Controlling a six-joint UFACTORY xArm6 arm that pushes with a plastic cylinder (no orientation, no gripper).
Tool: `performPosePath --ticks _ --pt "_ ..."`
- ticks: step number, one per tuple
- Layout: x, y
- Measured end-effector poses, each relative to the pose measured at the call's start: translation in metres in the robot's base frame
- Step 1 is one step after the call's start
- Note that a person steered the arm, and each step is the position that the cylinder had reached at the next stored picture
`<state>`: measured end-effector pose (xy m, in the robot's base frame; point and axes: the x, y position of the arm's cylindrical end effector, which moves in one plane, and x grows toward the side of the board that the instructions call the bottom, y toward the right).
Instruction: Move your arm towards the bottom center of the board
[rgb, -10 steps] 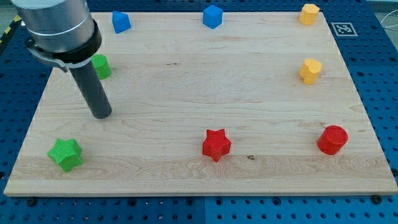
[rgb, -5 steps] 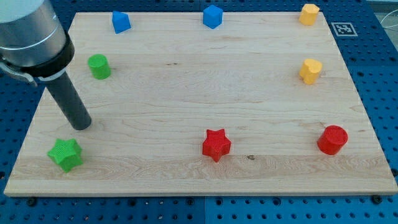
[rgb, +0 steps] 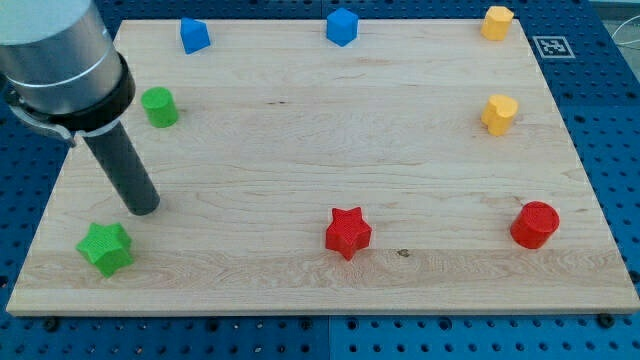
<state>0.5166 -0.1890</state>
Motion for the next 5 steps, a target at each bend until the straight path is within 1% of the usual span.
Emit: performPosePath --ticks 2,4,5 --pt "0.031 0.053" --pt "0.090 0.132" --pt "0.089 0.164"
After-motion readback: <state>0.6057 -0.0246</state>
